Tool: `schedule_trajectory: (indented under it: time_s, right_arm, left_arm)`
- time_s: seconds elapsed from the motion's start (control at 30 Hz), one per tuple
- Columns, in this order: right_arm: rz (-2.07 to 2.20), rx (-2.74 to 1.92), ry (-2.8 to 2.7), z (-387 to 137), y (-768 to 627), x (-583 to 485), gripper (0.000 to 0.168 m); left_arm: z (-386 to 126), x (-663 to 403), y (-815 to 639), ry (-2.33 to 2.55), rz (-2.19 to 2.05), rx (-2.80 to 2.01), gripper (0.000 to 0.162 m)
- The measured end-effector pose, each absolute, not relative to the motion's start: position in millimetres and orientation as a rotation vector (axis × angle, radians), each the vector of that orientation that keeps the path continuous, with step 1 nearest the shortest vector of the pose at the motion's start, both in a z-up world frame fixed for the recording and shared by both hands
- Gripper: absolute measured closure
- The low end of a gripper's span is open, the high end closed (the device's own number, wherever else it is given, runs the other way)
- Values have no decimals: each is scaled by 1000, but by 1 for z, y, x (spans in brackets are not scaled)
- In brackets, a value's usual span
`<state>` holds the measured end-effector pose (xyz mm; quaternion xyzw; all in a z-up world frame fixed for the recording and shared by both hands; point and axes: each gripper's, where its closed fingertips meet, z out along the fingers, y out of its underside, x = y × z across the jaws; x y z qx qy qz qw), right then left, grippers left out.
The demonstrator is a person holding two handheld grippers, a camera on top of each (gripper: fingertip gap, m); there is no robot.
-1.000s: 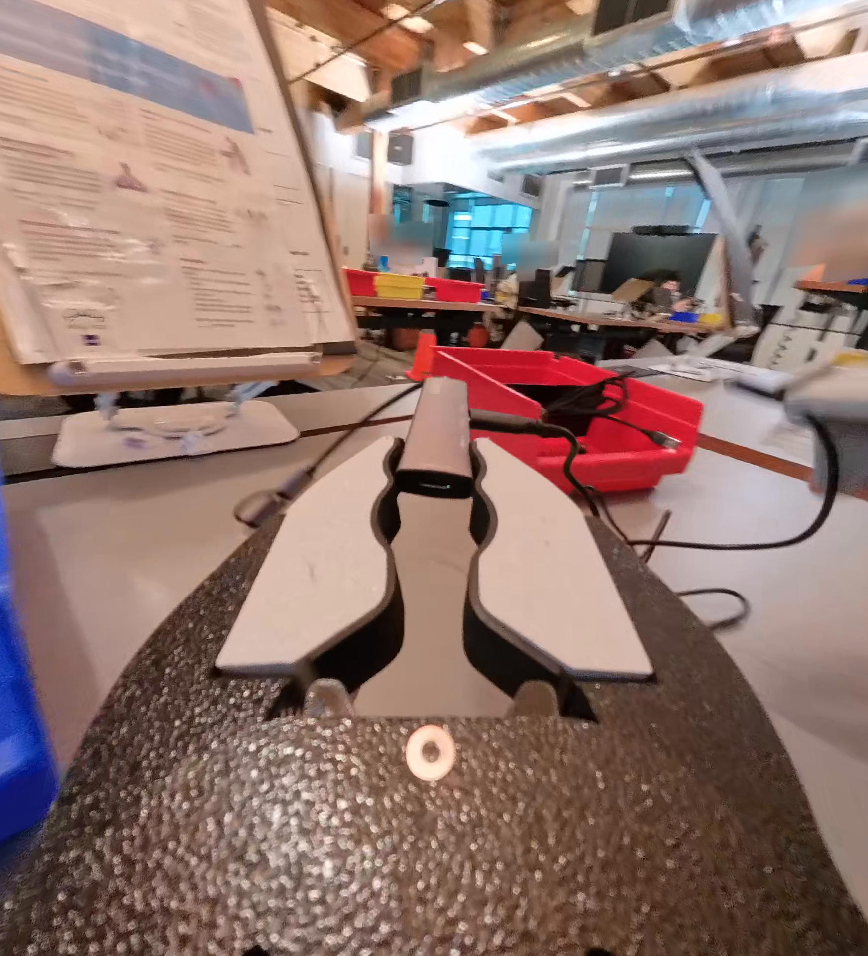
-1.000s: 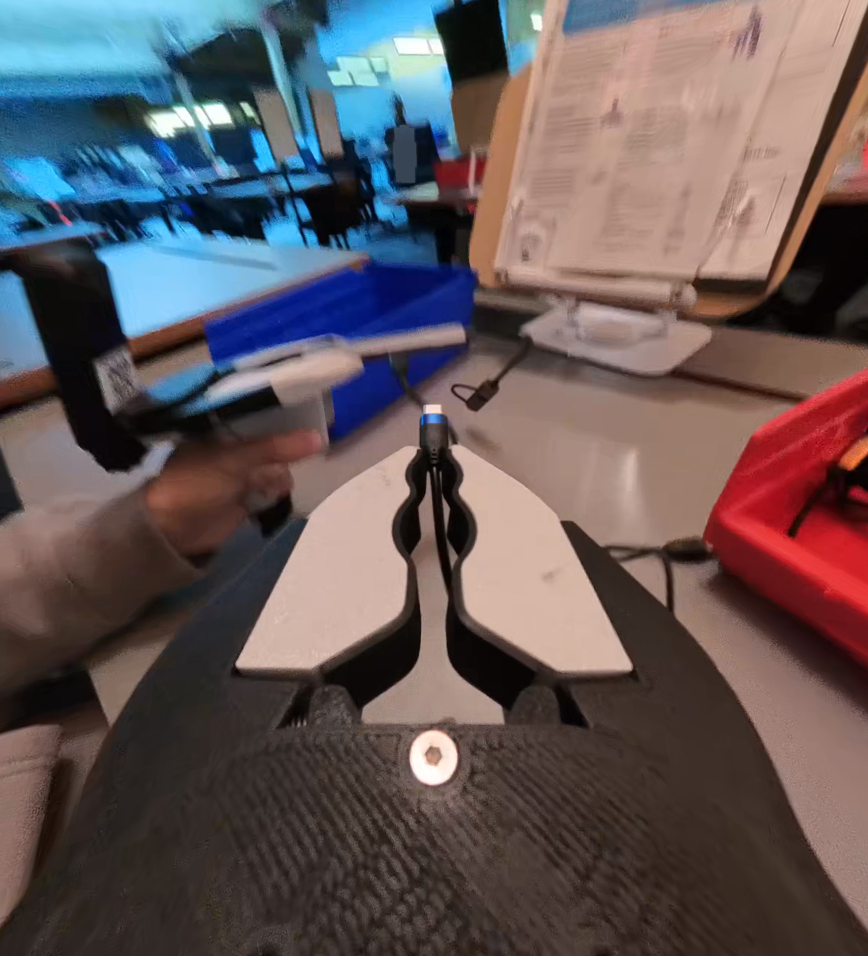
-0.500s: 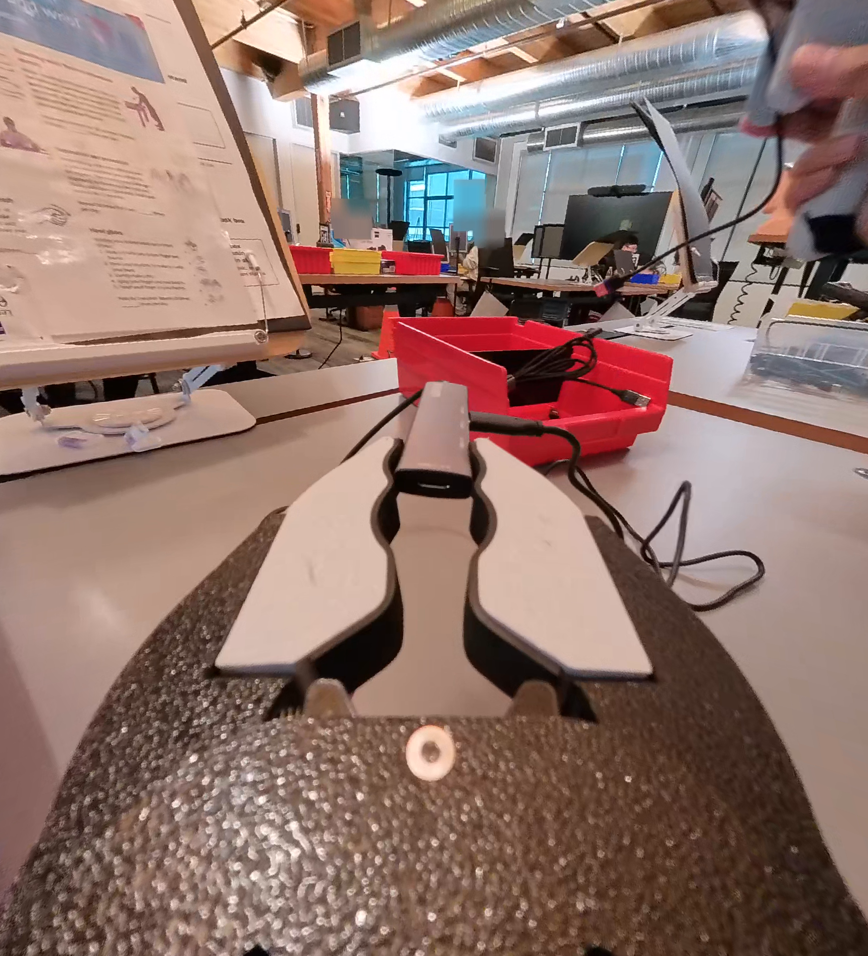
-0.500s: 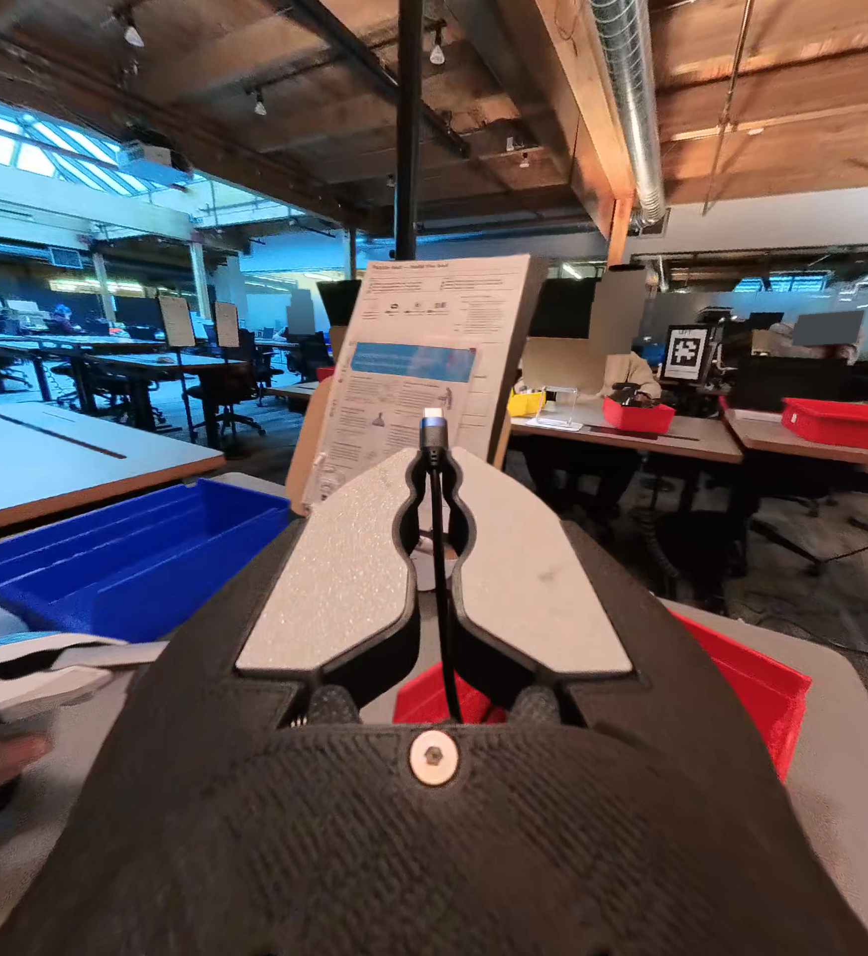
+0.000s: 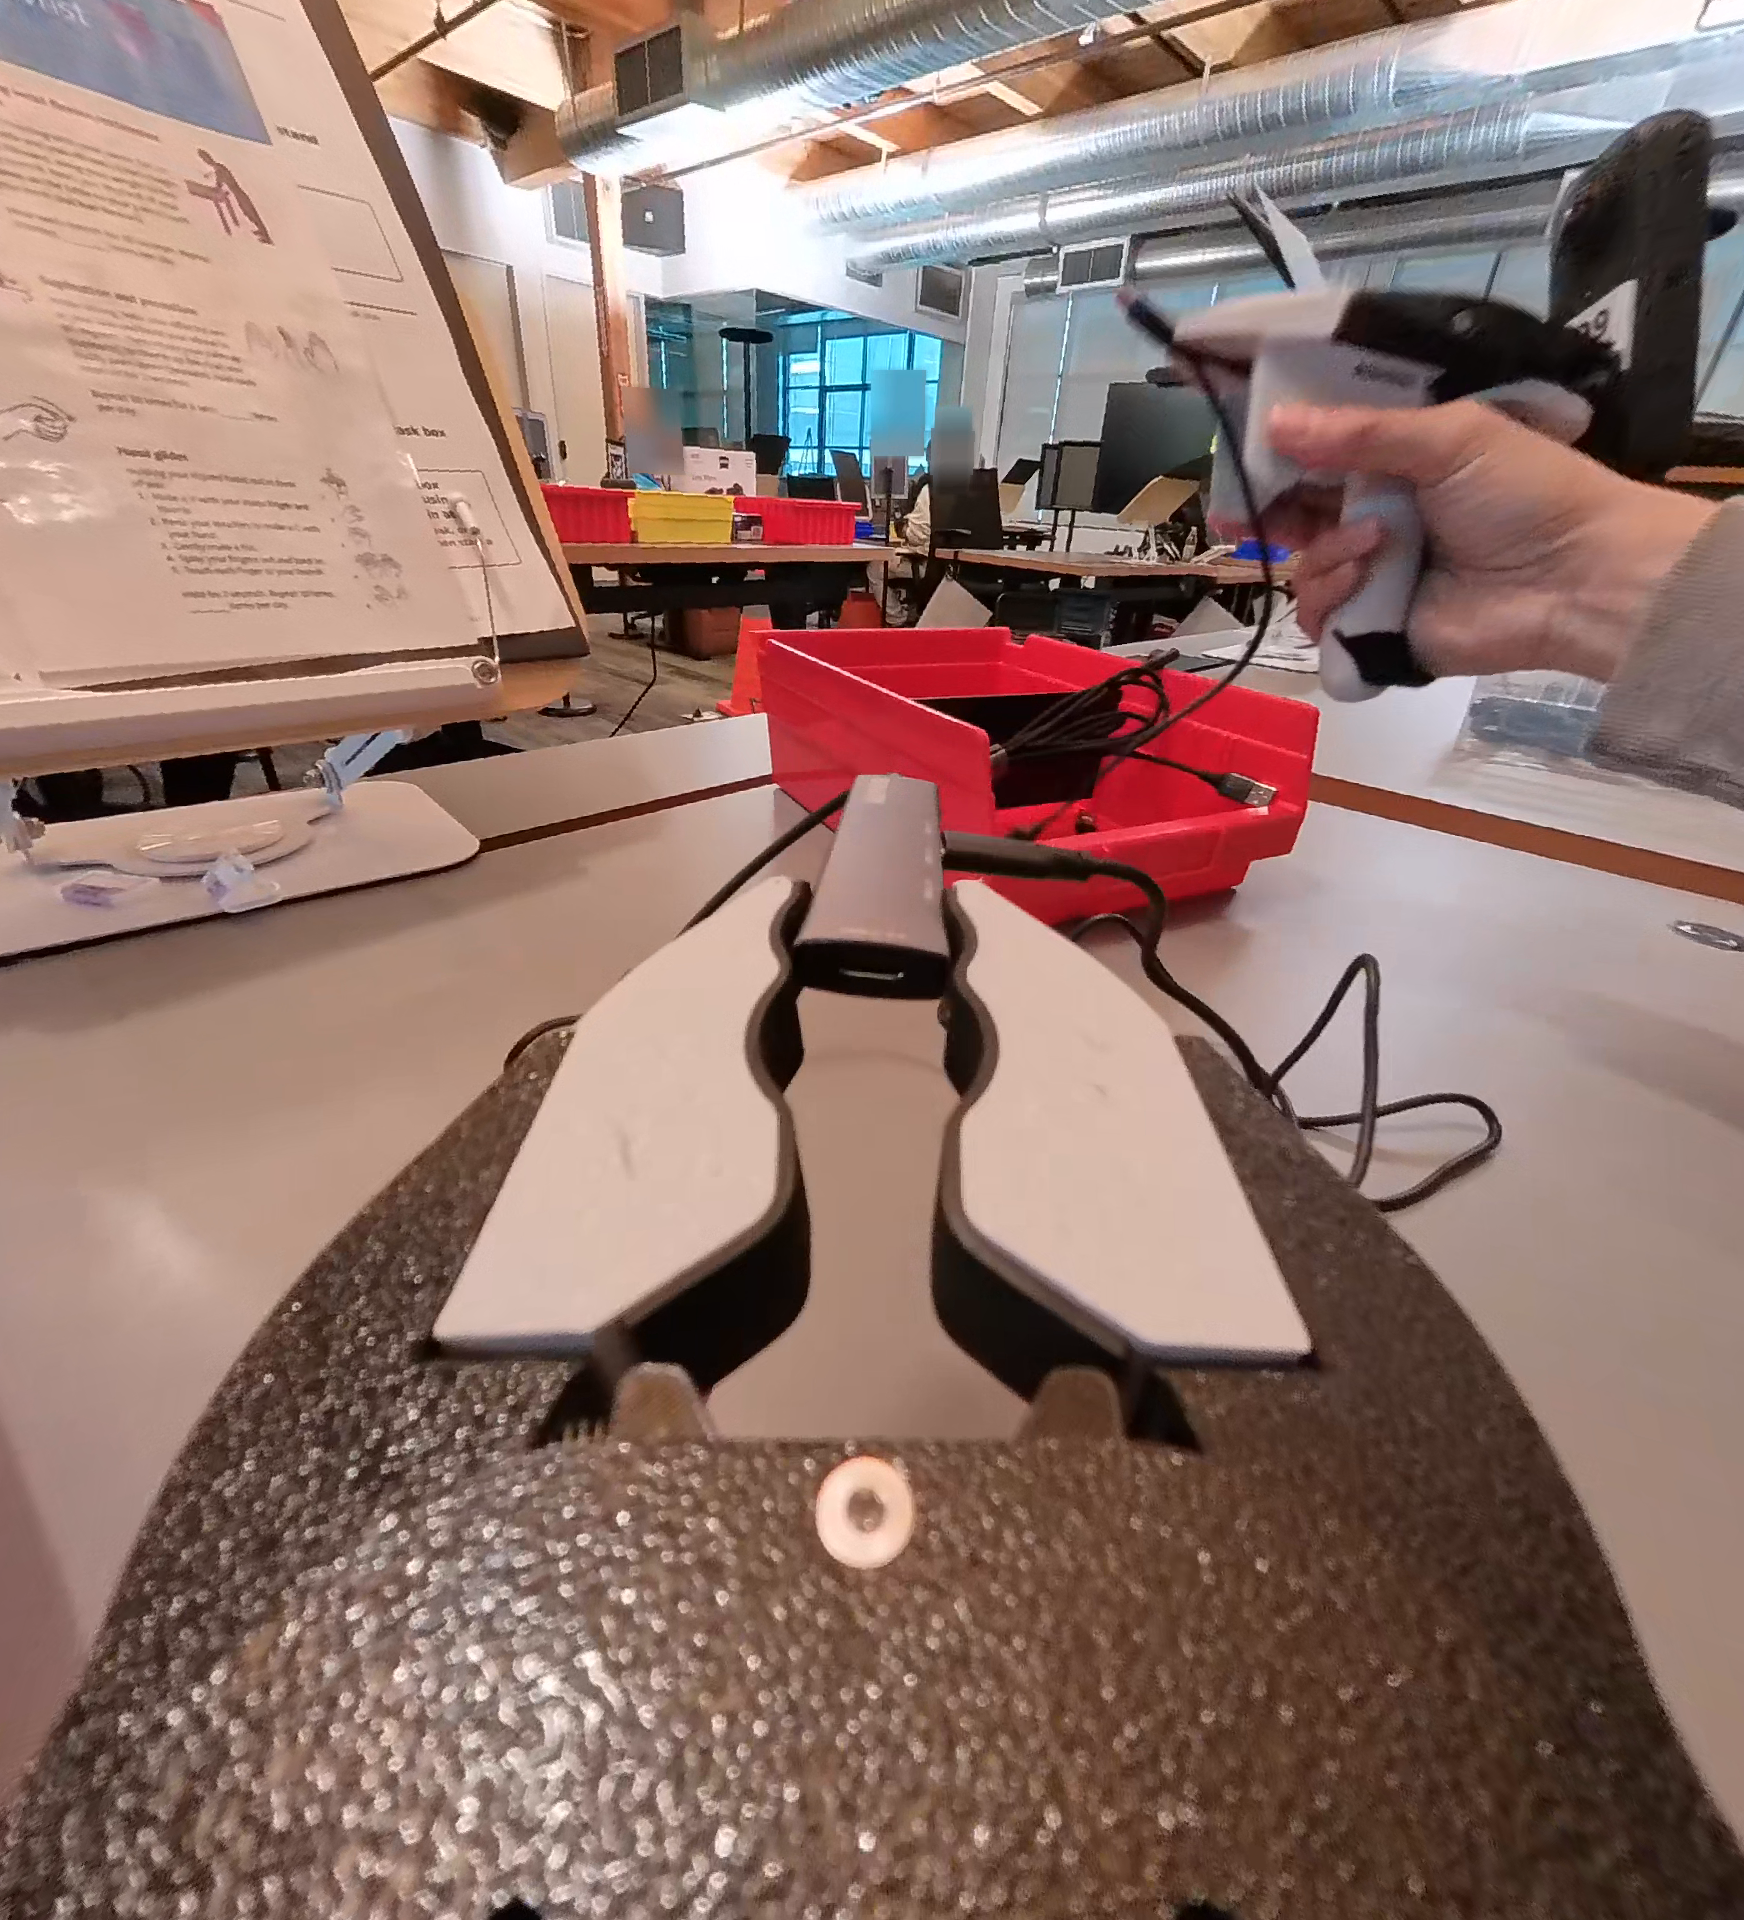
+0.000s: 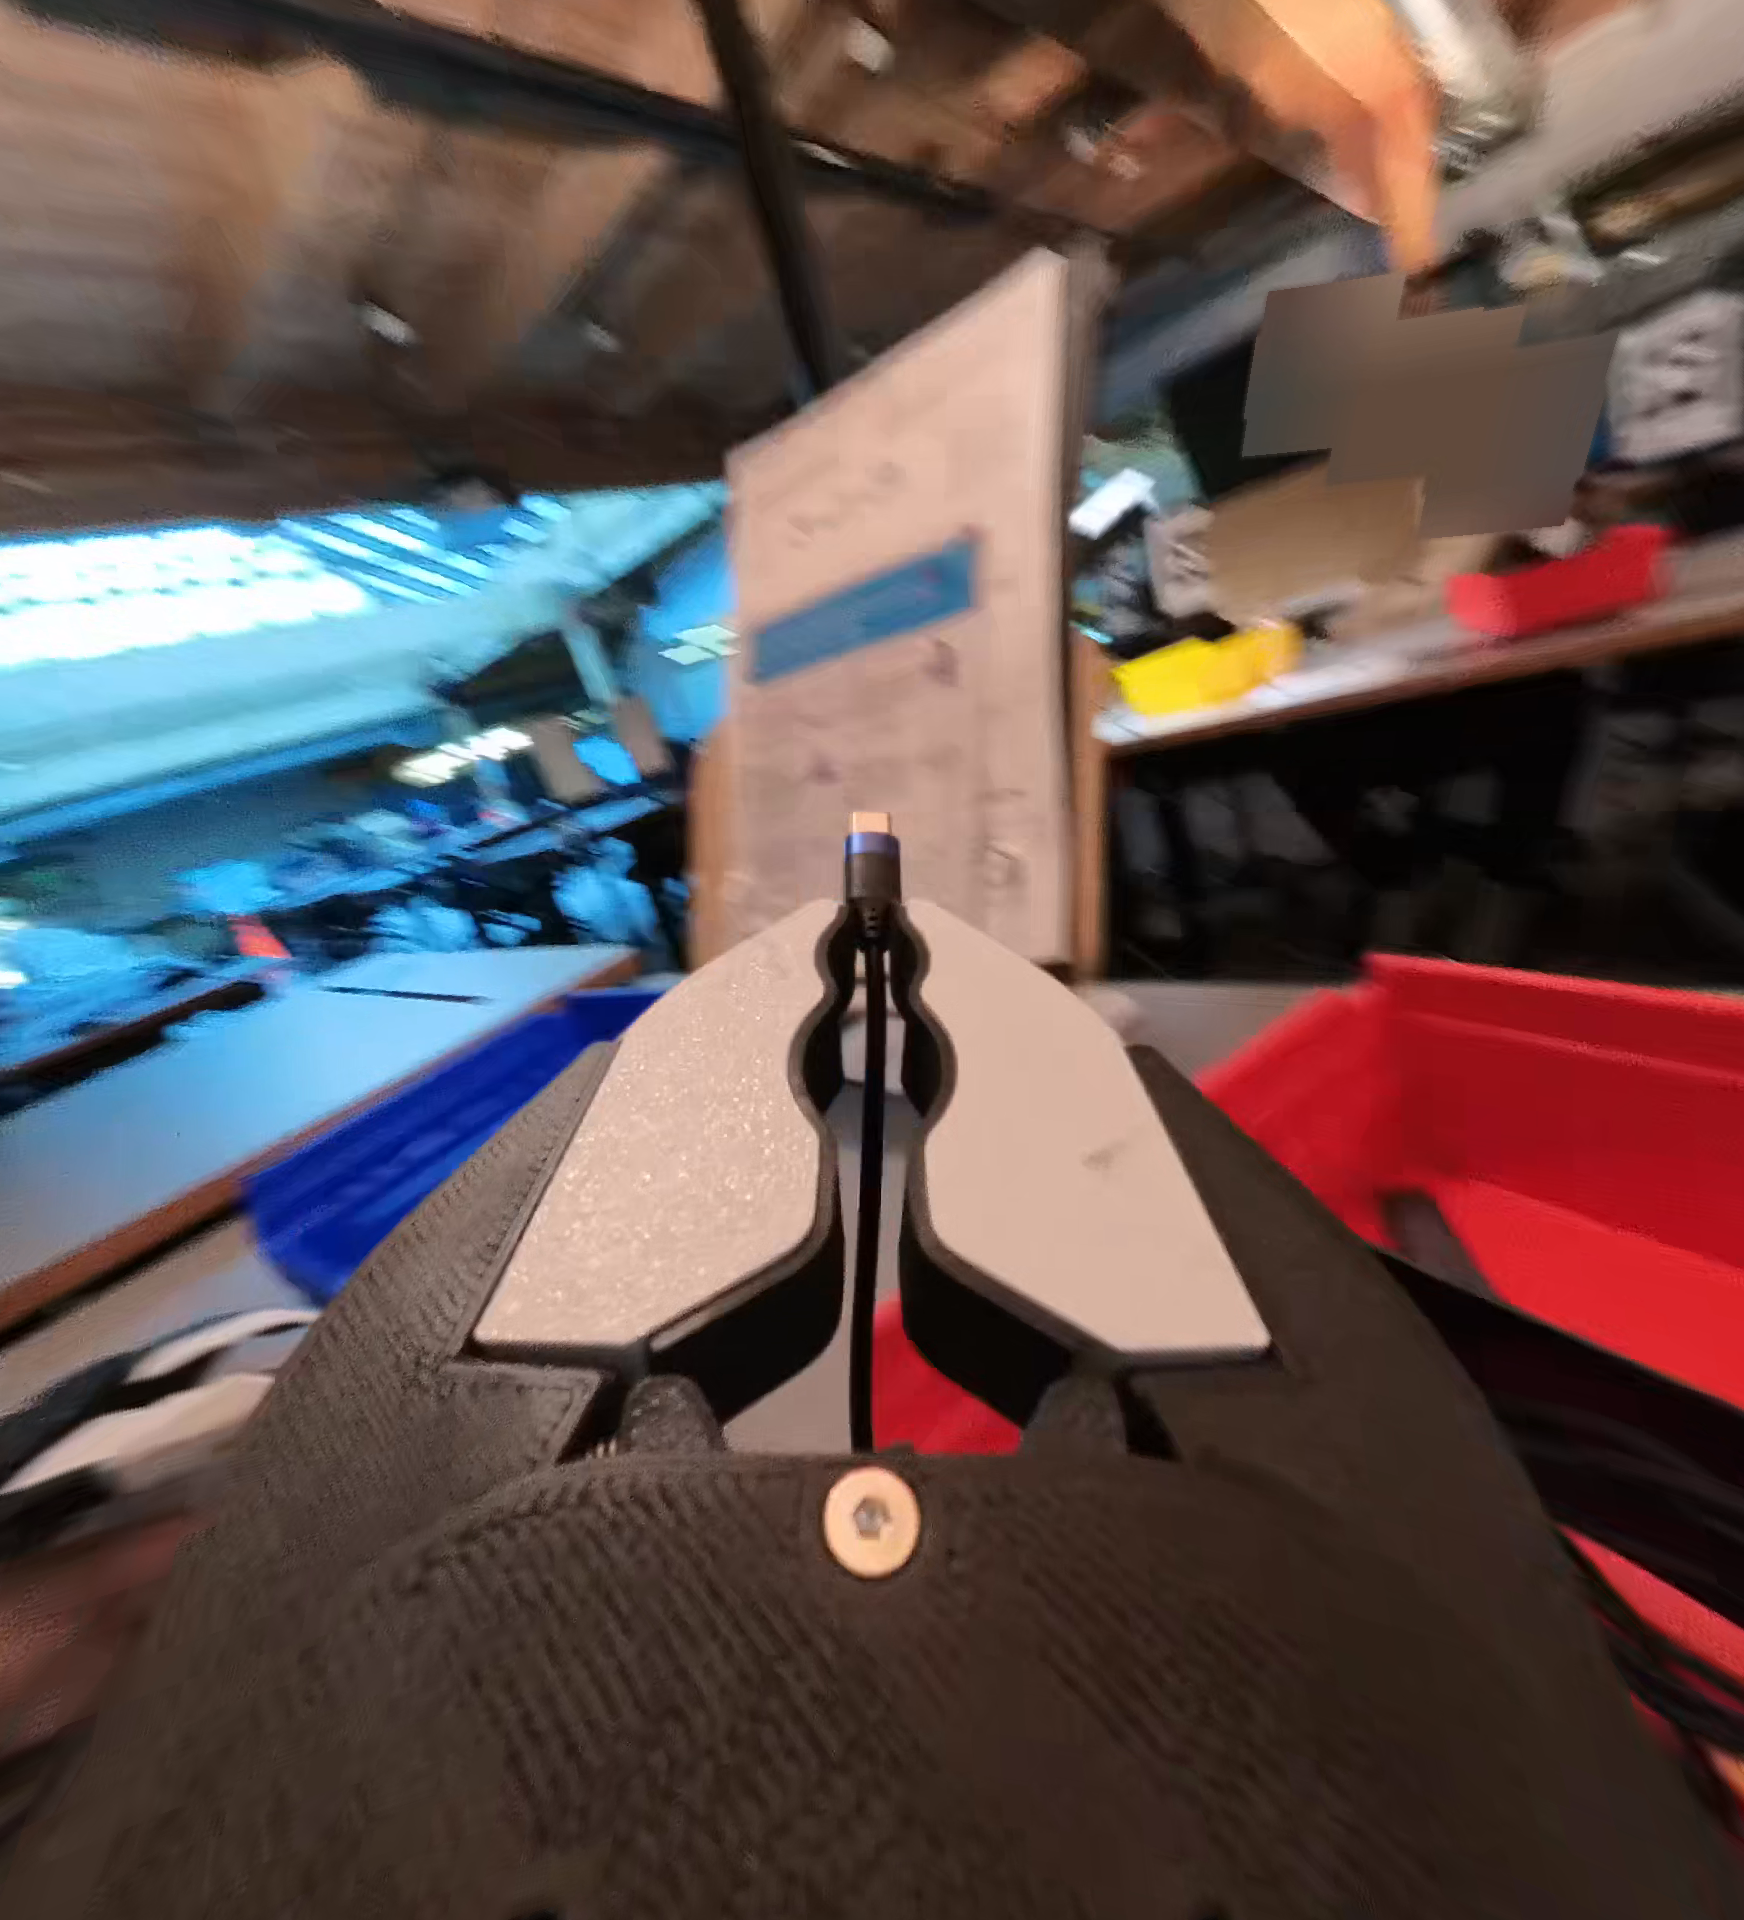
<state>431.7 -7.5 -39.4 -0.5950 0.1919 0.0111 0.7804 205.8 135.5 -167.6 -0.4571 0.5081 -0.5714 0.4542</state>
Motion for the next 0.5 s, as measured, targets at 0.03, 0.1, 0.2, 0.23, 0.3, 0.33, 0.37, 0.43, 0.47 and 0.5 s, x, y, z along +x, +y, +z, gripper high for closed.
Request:
schedule_trajectory:
  time_s: [0.03,0.1,0.2,0.23,0.3,0.33,0.37,0.43,0.47,0.5]
  right_arm:
    - [-47,-1333,473,-51,-10,445,162]
    - [-178,-1454,534,-77,-13,468,162]
    - [-408,-1794,560,-131,-20,497,162]
    - [-481,-1970,553,-153,-25,503,162]
    - [-669,-2254,535,-179,-43,515,137]
    - [-770,-2304,543,-180,-49,519,121]
    - [-806,-2307,555,-175,-50,517,102]
    - [-724,-2186,528,-152,-28,489,93]
    - [-608,-2099,478,-141,-9,460,91]
    - [-460,-2013,415,-132,12,422,92]
  left_arm:
    - [-167,206,135,1253,-1410,-1126,139]
    - [-167,206,134,1256,-1414,-1121,139]
    - [-167,206,134,1253,-1414,-1116,138]
    - [-167,206,133,1255,-1418,-1117,138]
    - [-168,206,132,1258,-1436,-1120,139]
    - [-168,206,131,1267,-1445,-1119,139]
    - [-169,206,131,1270,-1450,-1121,138]
    - [-168,206,133,1254,-1456,-1126,138]
    - [-168,206,134,1249,-1455,-1126,138]
    - [-167,206,134,1248,-1452,-1125,138]
